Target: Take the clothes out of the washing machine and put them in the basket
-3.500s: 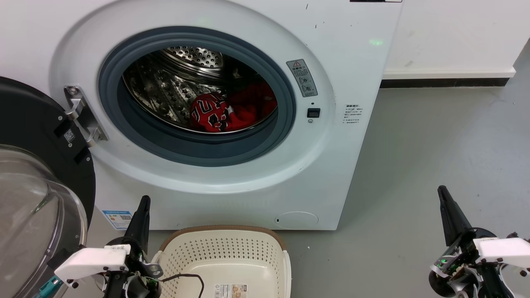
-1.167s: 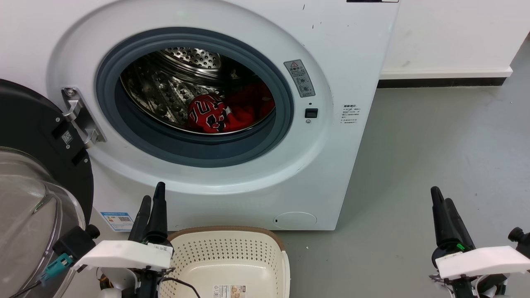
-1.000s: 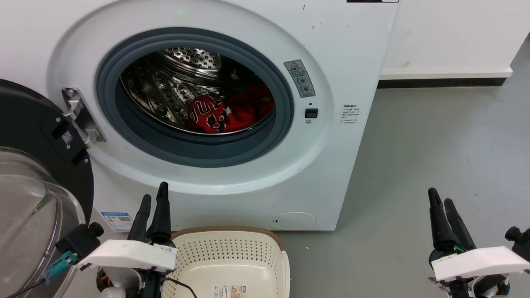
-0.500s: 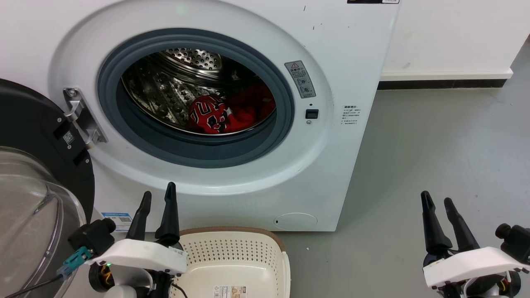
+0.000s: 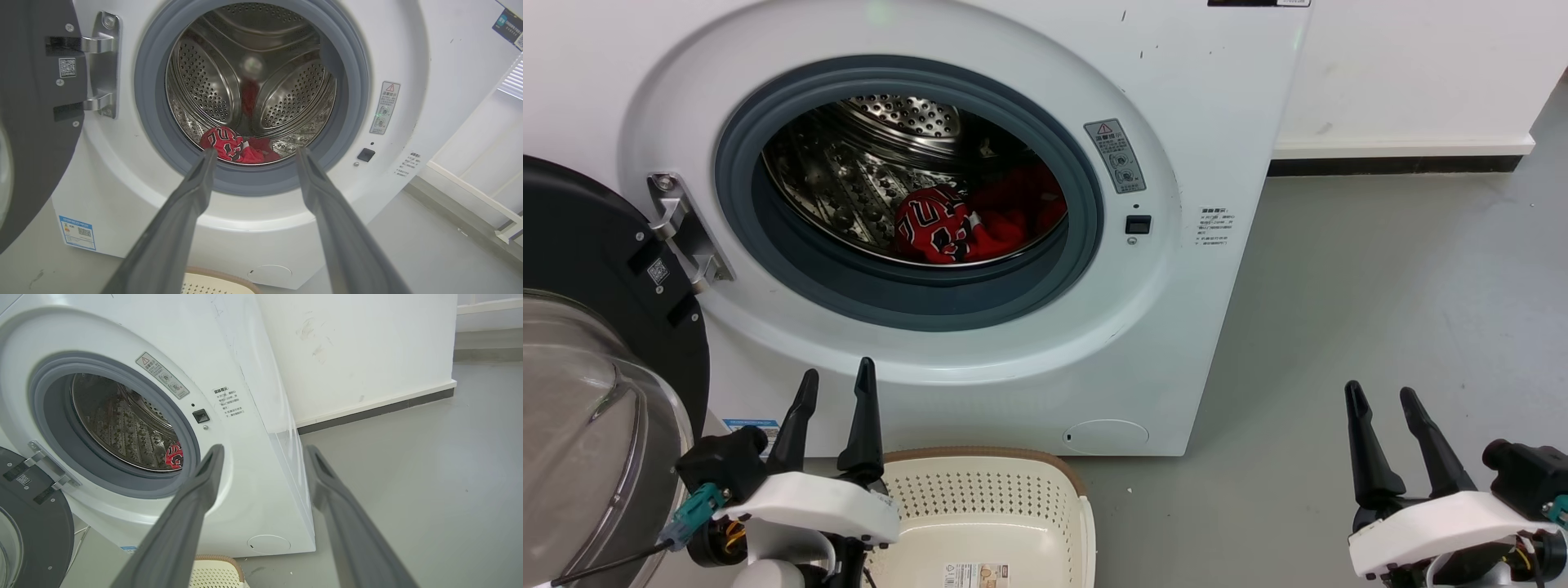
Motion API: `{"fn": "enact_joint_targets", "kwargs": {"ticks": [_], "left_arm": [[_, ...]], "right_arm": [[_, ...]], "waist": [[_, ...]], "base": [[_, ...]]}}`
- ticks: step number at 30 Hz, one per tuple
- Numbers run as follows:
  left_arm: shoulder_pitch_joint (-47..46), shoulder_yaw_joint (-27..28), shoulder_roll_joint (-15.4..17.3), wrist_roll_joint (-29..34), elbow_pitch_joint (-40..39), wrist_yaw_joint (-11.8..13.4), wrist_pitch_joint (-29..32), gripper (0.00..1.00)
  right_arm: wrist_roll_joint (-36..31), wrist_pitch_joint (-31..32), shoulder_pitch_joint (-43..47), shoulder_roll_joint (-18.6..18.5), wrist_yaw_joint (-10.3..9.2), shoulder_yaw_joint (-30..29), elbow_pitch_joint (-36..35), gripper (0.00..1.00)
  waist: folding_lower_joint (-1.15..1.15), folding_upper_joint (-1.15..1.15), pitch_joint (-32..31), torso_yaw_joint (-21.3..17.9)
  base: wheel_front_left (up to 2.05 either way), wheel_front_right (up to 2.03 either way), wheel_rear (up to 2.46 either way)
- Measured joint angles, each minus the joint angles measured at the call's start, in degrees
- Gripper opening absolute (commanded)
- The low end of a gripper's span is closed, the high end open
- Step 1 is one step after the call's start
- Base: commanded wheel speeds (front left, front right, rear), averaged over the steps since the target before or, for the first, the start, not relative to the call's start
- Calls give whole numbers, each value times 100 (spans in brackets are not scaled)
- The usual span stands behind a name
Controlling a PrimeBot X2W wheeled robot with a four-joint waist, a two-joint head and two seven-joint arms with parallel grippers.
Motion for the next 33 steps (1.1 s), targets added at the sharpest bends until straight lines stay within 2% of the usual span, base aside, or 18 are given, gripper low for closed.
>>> {"fn": "enact_joint_targets", "kwargs": {"ticks": [33], "left_arm": [[-43,-163,89,1705,56,183,-401,100]], "right_arm": [[-1695,-179,162,-1,0,52,-178,100]], "waist": [[0,0,-18,25]], "base": [[0,0,0]]}}
